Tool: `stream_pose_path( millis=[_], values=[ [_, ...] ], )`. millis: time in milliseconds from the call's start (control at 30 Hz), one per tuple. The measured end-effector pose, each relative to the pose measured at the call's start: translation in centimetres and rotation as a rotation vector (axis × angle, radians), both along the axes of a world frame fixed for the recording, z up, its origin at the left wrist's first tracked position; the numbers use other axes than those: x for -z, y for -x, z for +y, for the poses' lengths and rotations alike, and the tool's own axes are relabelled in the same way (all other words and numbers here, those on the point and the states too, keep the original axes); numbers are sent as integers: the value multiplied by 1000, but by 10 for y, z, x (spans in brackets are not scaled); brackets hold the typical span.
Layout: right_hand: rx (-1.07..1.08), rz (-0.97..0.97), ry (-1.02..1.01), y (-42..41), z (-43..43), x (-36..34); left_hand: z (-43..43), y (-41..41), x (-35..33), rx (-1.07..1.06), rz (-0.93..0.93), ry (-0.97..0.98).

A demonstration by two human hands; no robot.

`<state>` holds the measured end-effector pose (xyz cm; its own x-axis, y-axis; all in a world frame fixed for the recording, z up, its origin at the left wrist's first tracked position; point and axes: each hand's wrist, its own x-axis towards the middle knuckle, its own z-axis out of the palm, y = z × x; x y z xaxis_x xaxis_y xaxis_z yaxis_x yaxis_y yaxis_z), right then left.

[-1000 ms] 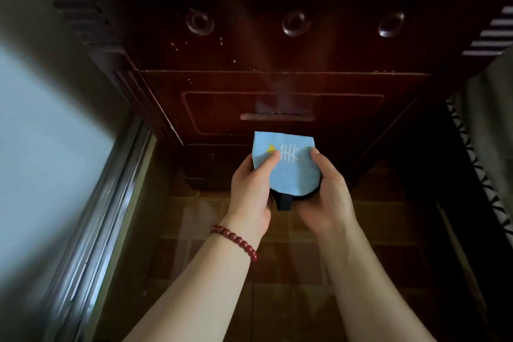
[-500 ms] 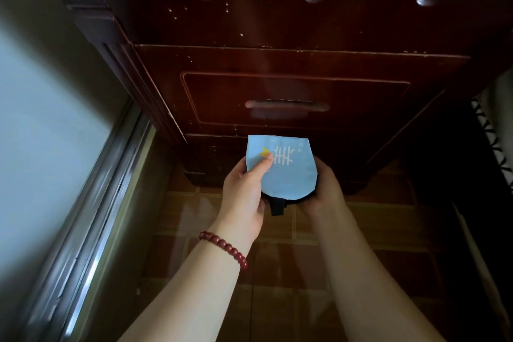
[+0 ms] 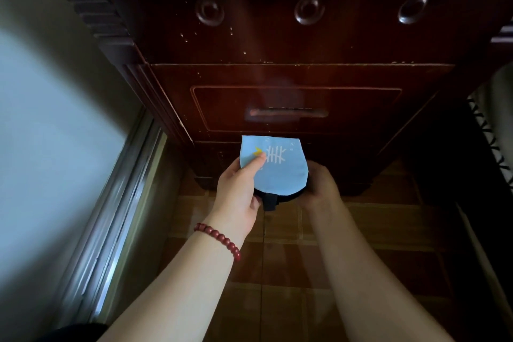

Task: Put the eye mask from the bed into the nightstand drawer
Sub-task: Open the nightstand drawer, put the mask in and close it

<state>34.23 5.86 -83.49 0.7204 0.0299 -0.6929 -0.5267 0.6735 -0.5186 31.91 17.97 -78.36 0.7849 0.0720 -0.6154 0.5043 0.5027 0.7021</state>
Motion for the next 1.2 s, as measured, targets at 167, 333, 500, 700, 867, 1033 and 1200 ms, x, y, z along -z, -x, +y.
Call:
stream_pose_path(
  millis=[167, 333, 500, 700, 867, 1033, 1200],
  values=[
    [85, 61, -49, 12, 3, 6, 0, 4, -7, 1, -3, -14],
    [188, 126, -86, 33, 4, 6, -8, 11, -17, 0, 34, -15],
    [171, 195, 51, 42, 0, 4, -6, 18, -23, -22, 53, -18],
    [29, -9, 501, 43, -5, -31, 7, 15, -27, -76, 93, -18],
    [-178, -426, 1228, 39, -12, -45, 9, 9, -27, -98, 100, -9],
    [-504, -542, 1644, 34, -26, -31, 6, 7, -21, -82, 113, -27],
    [-558, -521, 1698, 36, -27, -27, 3, 8, -16, -76, 132, -36]
  ],
)
